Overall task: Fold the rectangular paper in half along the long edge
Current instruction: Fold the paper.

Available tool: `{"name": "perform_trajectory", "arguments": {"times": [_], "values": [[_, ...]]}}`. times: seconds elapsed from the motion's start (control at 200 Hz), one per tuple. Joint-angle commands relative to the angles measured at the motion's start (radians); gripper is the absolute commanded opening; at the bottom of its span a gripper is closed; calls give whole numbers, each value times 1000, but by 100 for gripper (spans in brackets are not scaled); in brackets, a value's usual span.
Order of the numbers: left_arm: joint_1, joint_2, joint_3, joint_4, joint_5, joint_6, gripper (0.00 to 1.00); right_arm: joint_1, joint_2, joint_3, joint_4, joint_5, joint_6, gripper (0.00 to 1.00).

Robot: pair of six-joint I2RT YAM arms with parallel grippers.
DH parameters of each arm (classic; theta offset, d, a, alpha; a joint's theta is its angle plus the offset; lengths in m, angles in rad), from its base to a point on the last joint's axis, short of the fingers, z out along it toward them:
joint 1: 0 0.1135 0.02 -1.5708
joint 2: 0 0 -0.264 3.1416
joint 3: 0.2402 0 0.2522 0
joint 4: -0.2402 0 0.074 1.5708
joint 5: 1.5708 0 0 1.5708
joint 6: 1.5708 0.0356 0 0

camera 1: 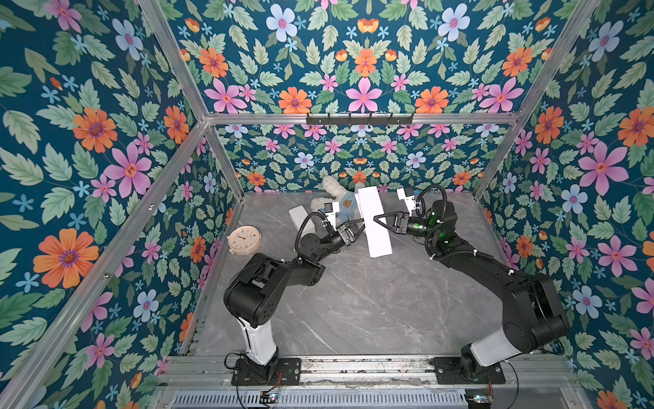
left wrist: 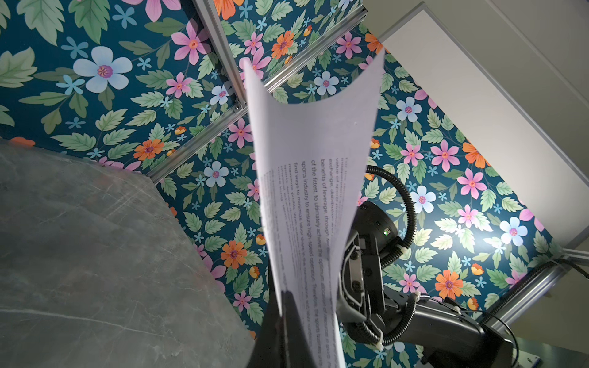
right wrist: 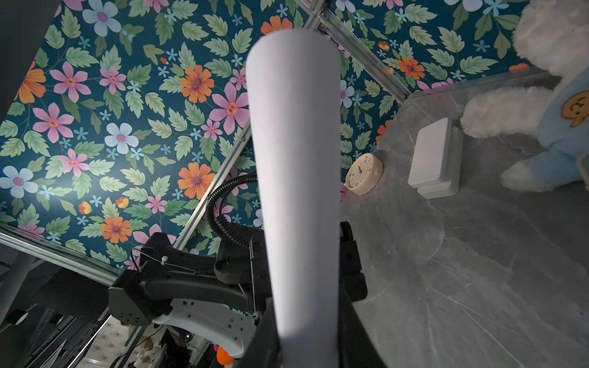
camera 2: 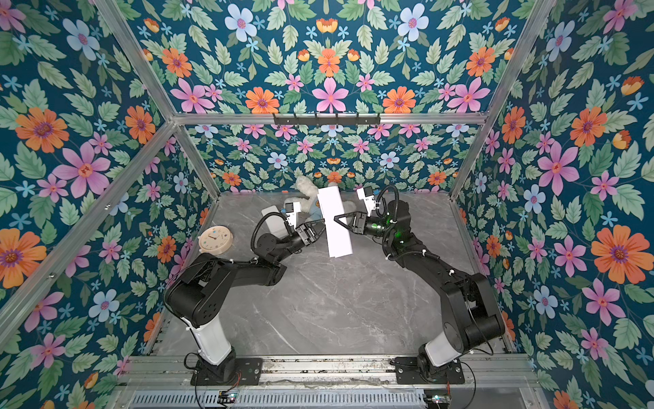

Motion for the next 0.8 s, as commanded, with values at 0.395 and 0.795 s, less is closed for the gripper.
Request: {"name": "perform_trajectory", "arguments": {"times": [0.395, 0.795], "values": [[0, -26, -1, 21, 34, 20, 0, -6, -4, 36, -135, -38, -75, 26], [-2, -19, 1, 30, 35, 13, 0, -6, 7, 36, -99, -44, -47, 23]]}}
